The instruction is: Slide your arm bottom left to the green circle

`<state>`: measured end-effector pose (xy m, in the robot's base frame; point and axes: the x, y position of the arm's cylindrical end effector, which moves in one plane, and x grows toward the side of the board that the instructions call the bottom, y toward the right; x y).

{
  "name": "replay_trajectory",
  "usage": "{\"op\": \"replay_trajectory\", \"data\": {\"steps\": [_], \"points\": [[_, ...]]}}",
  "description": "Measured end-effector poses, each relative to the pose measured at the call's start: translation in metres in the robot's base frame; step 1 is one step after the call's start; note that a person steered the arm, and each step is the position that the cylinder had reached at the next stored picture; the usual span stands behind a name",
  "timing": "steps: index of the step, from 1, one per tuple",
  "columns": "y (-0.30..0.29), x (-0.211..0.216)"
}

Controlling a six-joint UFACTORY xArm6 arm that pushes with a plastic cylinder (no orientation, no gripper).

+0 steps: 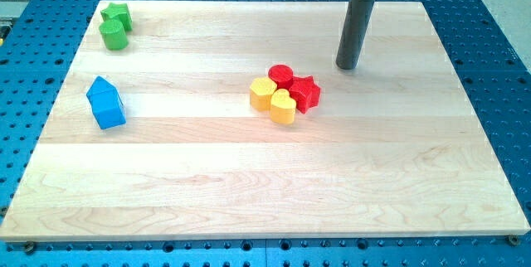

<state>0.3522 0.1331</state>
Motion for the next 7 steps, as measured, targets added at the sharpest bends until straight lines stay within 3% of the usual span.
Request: {"op": "replay_trajectory", "data": {"steps": [2, 5, 7], "points": [[-0.011, 0.0], [-0.198, 0.0], [-0.268, 0.012]]}}
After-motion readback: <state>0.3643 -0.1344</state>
